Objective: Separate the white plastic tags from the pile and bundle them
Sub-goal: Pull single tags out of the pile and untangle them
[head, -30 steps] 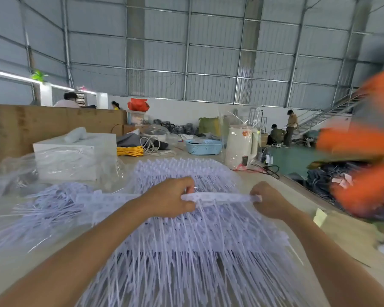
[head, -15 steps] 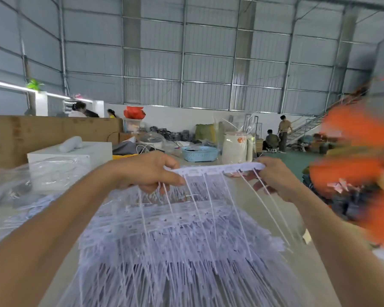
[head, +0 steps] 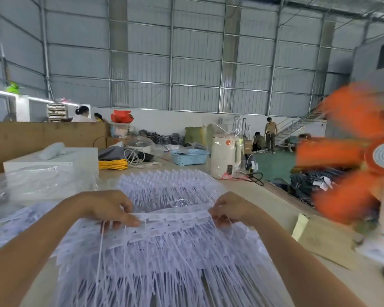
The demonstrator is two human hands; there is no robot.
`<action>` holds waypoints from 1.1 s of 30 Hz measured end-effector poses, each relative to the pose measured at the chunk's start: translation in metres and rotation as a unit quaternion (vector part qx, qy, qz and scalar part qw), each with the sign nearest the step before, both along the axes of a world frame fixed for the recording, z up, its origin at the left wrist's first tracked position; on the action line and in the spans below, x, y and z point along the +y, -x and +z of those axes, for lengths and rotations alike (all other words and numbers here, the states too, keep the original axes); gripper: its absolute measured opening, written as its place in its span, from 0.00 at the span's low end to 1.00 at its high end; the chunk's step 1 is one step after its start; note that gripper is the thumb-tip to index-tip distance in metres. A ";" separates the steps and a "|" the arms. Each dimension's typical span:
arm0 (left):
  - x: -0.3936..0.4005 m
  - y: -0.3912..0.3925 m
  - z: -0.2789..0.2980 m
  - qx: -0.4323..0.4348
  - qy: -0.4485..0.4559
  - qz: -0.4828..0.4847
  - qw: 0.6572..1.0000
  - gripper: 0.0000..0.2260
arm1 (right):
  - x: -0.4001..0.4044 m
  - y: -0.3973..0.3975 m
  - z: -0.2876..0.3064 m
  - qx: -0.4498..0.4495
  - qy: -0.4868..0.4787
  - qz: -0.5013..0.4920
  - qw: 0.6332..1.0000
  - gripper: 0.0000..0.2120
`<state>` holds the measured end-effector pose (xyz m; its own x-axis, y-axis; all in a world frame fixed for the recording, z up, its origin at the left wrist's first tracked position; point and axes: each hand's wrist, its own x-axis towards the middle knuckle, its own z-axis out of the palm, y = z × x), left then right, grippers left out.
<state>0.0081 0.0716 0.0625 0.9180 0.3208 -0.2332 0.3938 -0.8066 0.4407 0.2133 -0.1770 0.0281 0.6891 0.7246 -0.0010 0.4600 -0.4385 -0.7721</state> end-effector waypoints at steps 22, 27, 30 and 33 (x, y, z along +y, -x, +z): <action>-0.063 -0.044 0.007 0.028 -0.245 -0.014 0.969 0.10 | 0.027 0.019 -0.001 0.279 -0.215 -0.013 0.936 0.05; -0.092 -0.074 -0.025 -0.152 -0.059 -0.067 0.984 0.19 | 0.031 0.022 -0.010 0.299 -0.264 0.011 0.917 0.06; -0.097 -0.085 -0.045 -0.232 -0.049 -0.057 0.970 0.16 | 0.029 0.022 -0.016 0.275 -0.264 0.021 0.924 0.06; -0.097 -0.089 -0.054 -0.264 -0.075 -0.046 0.960 0.12 | 0.022 0.021 -0.018 0.168 -0.192 0.031 0.966 0.12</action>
<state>0.0967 -0.0256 0.0087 0.9214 0.2267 0.3157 0.0715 -0.8972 0.4357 0.1920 -0.1549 0.0096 0.6522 0.7558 0.0593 0.1712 -0.0705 -0.9827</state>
